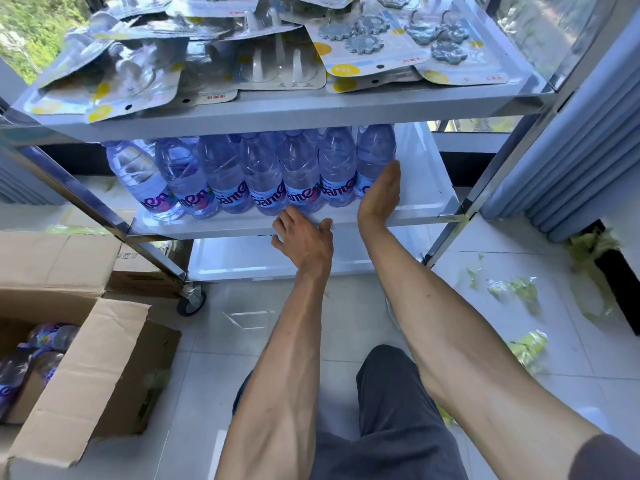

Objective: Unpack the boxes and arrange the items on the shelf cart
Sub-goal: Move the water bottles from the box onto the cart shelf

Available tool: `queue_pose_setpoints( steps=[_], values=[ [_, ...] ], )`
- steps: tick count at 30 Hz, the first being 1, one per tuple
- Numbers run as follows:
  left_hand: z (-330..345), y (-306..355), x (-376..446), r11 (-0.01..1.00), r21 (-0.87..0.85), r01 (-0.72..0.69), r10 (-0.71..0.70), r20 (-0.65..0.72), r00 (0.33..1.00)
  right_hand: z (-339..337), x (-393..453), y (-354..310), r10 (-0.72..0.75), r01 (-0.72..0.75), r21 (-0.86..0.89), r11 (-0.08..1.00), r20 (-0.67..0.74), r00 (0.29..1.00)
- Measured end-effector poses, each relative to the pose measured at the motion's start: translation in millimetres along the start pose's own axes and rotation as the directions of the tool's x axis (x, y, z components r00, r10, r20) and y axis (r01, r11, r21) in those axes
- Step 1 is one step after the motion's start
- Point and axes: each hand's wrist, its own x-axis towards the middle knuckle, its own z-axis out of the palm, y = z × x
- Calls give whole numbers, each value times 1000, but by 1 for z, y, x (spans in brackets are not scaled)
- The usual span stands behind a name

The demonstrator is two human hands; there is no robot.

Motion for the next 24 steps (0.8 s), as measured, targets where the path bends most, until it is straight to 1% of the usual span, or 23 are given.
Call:
queue_pose_setpoints(
  steps=[4,8,10,12,15,18,20,22,24],
  values=[
    [-7,-1,0,999,-33,-12,14,48,999,-13,-22,11,-142,130,-256,958,-29,989],
    [-16,-11,3,985,-164,-60,75,88,993,-26,-44,16,-241,218,-363,906,-18,970],
    [-23,-17,0,965,-239,-105,130,90,987,-30,-58,21,-224,194,-403,895,-28,974],
    [-30,-28,-3,946,-292,-142,157,28,987,-30,-74,25,-197,166,-453,876,-22,980],
    [-44,-47,-3,933,-347,-97,80,-65,995,-32,-98,31,-223,211,-486,848,35,974],
    [-59,-65,-3,934,-358,-11,-30,-108,994,-32,-112,32,-221,242,-499,832,102,970],
    [-70,-79,-5,935,-354,14,-62,-125,990,-25,-119,31,-197,245,-489,837,148,969],
    [-83,-96,-6,940,-335,58,-115,-154,981,-12,-136,31,-179,272,-465,843,235,955],
    [-98,-112,-9,949,-295,113,-176,-196,965,3,-157,32,-160,307,-417,855,351,923]
  ],
)
